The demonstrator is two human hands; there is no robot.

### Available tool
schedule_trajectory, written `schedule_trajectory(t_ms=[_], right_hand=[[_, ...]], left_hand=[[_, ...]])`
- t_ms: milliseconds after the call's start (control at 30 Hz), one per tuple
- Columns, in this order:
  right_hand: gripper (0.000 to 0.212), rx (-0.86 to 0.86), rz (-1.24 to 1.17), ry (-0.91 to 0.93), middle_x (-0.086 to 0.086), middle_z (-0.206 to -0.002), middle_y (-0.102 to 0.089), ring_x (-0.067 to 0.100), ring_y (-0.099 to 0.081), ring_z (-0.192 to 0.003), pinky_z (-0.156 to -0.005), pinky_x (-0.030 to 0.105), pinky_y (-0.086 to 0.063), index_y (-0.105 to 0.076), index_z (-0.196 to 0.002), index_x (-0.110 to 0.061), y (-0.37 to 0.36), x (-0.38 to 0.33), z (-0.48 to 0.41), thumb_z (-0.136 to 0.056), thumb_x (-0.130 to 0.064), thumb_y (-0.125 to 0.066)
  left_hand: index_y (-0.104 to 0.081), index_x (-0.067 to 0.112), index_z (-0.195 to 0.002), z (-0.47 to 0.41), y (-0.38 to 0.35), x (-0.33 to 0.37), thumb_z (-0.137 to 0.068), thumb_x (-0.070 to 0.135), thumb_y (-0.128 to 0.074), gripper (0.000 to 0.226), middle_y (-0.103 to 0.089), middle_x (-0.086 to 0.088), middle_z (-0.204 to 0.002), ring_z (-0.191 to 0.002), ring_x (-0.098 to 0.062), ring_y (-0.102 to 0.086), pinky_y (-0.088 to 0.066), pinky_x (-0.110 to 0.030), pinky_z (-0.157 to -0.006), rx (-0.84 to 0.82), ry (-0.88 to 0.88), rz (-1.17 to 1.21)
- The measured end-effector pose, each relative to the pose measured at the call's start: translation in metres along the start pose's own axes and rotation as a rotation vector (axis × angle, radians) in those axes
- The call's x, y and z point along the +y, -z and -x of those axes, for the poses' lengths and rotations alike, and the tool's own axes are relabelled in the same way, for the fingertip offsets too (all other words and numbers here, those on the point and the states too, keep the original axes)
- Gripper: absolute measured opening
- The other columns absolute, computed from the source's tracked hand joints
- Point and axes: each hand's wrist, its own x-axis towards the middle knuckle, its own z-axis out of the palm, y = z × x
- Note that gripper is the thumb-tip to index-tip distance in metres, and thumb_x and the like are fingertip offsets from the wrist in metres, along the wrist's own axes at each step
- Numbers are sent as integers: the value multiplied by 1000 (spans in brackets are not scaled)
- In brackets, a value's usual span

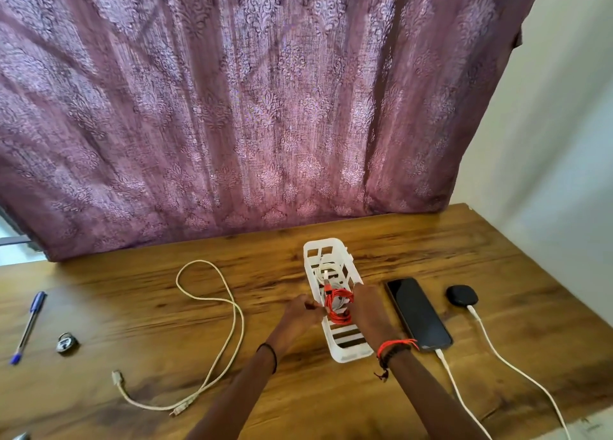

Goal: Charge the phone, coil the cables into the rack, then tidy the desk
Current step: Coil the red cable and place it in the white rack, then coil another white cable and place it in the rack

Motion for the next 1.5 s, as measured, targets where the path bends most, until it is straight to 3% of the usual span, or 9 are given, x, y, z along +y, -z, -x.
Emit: schedule_trajectory(t_ms=[167, 300, 467, 633, 800, 900, 1000, 1267, 1500], right_hand=[[25, 13, -31, 7, 8, -96, -65, 12, -62, -77, -55, 10, -43, -60, -110, -5, 1, -3, 4, -95, -6, -40], [20, -8, 5, 0, 13, -99, -62, 25, -62, -87, -69, 23, -50, -56, -105, -4, 4, -4, 5, -94, -5, -40], [17, -18, -39, -7, -9, -66, -54, 2, -55, -53, -34, 9, -38, -52, -88, -18, 5, -2, 6, -97, -7, -42], [15, -80, 16, -34, 7, -83, -68, 16, -64, -66, -55, 24, -52, -64, -92, -8, 15, -7, 0, -90, -7, -50], [27, -117, 48, -87, 0, -62, -59, 10, -57, -53, -47, 19, -46, -51, -61, -12, 39, -15, -11, -82, 1, -62], [3, -120, 93, -70, 14, -83, -70, 23, -69, -77, -71, 32, -57, -63, -81, 2, 54, -18, -21, -81, 0, -65], [10, -61, -50, -53, 13, -68, -69, 18, -69, -55, -60, 35, -59, -64, -83, 1, 59, -12, -29, -85, 2, -54], [11, -68, -141, 60, 14, -79, -70, 19, -69, -65, -72, 39, -60, -63, -85, -4, 44, -17, -30, -90, -4, -54], [15, 32, -120, 325, 1, -90, -69, 10, -60, -77, -68, 20, -43, -68, -93, -9, -5, -53, -6, -91, -14, -54]], left_hand=[[-58, 7, -98, 0, 0, -1, -84, 18, -67, 20, -64, -1, -87, -76, -9, -61, -48, -16, -61, -6, 5, 34], [-57, 9, -94, -1, -1, -2, -84, 17, -67, 17, -63, 0, -84, -74, -8, -60, -47, -16, -60, -3, 3, 51], [-59, 9, -95, -2, -2, -4, -84, 18, -68, 17, -67, -4, -93, -80, -11, -63, -51, -19, -67, -8, 5, 78], [-58, 12, -85, -1, 0, -5, -83, 13, -69, 11, -64, -2, -85, -74, -10, -61, -48, -17, -60, -40, 24, 138], [-57, 12, -83, 1, 2, -4, -83, 12, -69, 12, -64, 0, -83, -72, -9, -60, -46, -14, -55, -60, 33, 160], [-56, 12, -83, 1, 1, -4, -84, 10, -67, 11, -63, 0, -82, -70, -8, -58, -45, -13, -53, -57, 41, 153], [-57, 10, -85, 1, 0, -3, -85, 9, -67, 10, -63, -3, -86, -71, -8, -58, -44, -14, -52, -57, 45, 160], [-56, 11, -81, 1, -3, -4, -83, 6, -67, 12, -63, -2, -83, -74, -11, -58, -48, -18, -59, -18, 58, 154], [-58, 15, -76, 7, 15, -11, -86, 4, -58, 15, -57, 2, -69, -66, -10, -52, -44, -26, -65, 18, -9, 64]])
